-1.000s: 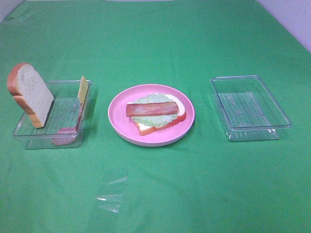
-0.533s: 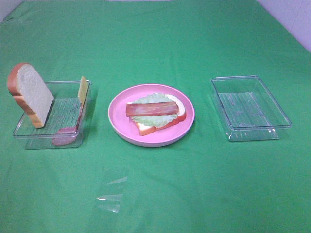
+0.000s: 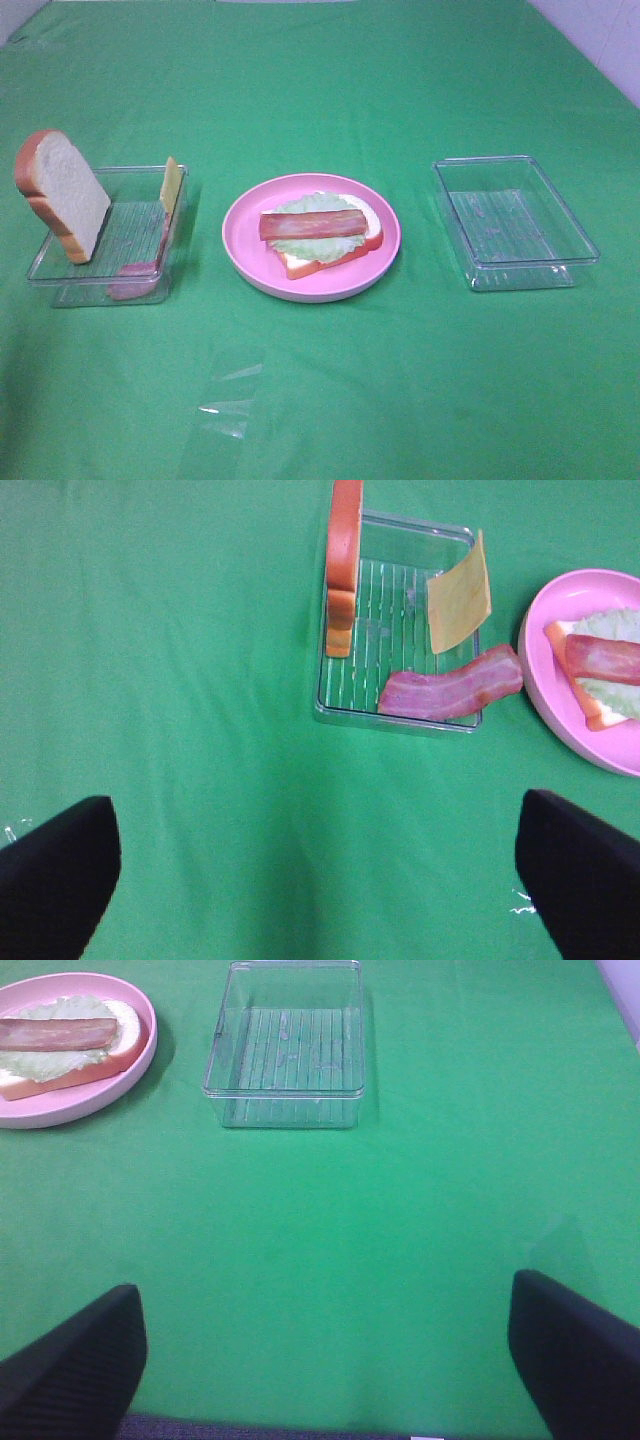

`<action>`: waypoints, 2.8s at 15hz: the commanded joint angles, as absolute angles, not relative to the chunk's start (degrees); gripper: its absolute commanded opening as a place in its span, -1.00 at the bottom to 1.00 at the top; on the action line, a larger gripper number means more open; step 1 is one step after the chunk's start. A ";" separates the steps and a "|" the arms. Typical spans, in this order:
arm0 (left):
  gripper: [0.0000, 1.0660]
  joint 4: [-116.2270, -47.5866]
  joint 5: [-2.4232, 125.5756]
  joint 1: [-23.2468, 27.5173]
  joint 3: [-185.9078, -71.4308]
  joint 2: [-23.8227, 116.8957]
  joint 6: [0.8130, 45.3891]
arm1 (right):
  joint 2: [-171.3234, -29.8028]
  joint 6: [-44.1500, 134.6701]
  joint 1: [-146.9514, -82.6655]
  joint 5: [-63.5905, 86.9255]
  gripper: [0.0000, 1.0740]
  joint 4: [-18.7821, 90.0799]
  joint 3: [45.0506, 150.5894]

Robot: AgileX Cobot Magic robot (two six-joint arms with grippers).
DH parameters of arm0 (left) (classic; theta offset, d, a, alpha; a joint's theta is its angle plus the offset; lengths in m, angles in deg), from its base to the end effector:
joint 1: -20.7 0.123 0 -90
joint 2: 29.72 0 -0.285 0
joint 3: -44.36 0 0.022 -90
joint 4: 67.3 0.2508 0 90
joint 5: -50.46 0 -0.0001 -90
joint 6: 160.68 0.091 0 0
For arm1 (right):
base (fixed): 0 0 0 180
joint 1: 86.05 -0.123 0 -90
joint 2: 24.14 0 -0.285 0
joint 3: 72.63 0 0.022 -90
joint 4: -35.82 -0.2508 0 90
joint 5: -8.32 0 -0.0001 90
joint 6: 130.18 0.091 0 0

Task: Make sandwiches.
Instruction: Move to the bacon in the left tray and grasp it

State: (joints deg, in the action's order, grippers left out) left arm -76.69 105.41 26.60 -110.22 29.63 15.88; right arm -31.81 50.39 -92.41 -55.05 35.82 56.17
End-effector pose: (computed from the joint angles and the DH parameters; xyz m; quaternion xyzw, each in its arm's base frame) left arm 0.1615 0.0045 0.3445 -0.0972 0.9309 -0.0717 0.3448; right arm -0.0022 -0.0002 0.2609 -0.0442 0.8745 0.0292 0.4821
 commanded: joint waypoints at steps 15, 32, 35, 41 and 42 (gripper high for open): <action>0.88 -80.30 112.00 12.45 -137.55 65.67 10.73 | -30.20 49.82 -92.12 -54.77 0.79 35.82 55.94; 0.88 -64.60 125.92 -5.49 -158.86 95.52 -8.98 | -30.20 49.82 -92.12 -54.77 0.79 35.82 55.94; 0.88 -63.86 125.92 -5.03 -157.26 96.15 -11.79 | -30.20 49.82 -92.12 -54.77 0.79 35.82 55.94; 0.88 -63.34 125.23 -5.03 -157.32 100.05 -12.25 | -30.20 49.82 -92.12 -54.77 0.79 35.82 55.94; 0.88 -63.34 124.89 -5.03 -157.32 101.08 -11.85 | -30.20 49.82 -92.12 -54.77 0.79 35.82 55.94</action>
State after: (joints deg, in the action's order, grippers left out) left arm -63.46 120.19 -5.14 -157.78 101.20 -11.79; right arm -31.81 50.39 -92.41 -55.05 35.82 56.17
